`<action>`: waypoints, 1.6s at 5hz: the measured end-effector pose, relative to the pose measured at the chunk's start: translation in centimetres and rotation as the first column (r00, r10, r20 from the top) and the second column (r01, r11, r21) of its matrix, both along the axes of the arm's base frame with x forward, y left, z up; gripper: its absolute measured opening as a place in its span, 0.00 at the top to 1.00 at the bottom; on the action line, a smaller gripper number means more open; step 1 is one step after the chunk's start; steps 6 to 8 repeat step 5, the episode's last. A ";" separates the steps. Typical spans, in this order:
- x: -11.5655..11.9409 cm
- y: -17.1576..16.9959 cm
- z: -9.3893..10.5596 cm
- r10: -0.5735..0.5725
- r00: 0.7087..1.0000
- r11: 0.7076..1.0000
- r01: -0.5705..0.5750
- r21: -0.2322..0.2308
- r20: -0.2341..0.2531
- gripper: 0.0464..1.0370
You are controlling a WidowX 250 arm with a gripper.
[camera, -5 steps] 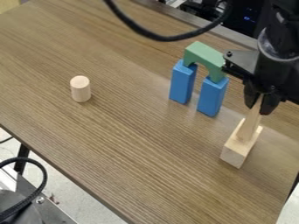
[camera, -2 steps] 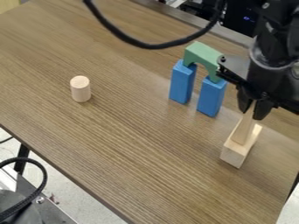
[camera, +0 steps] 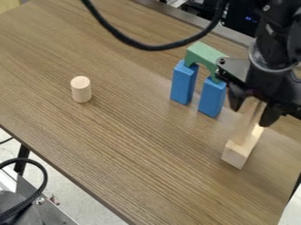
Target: Took the pyramid shaped bar and returned it on the white cuboid bar
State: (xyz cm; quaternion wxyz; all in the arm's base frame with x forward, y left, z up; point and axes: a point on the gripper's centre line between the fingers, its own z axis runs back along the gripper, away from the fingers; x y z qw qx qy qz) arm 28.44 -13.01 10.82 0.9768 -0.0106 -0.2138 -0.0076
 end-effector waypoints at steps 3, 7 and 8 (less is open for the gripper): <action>0.1 -0.1 0.5 -0.001 1.000 1.000 0.001 0.001 -0.002 0.04; 1.5 -0.6 7.6 -0.004 0.986 0.997 0.017 -0.079 0.164 0.04; 1.5 -0.6 7.6 -0.004 0.986 0.997 0.017 -0.079 0.164 0.04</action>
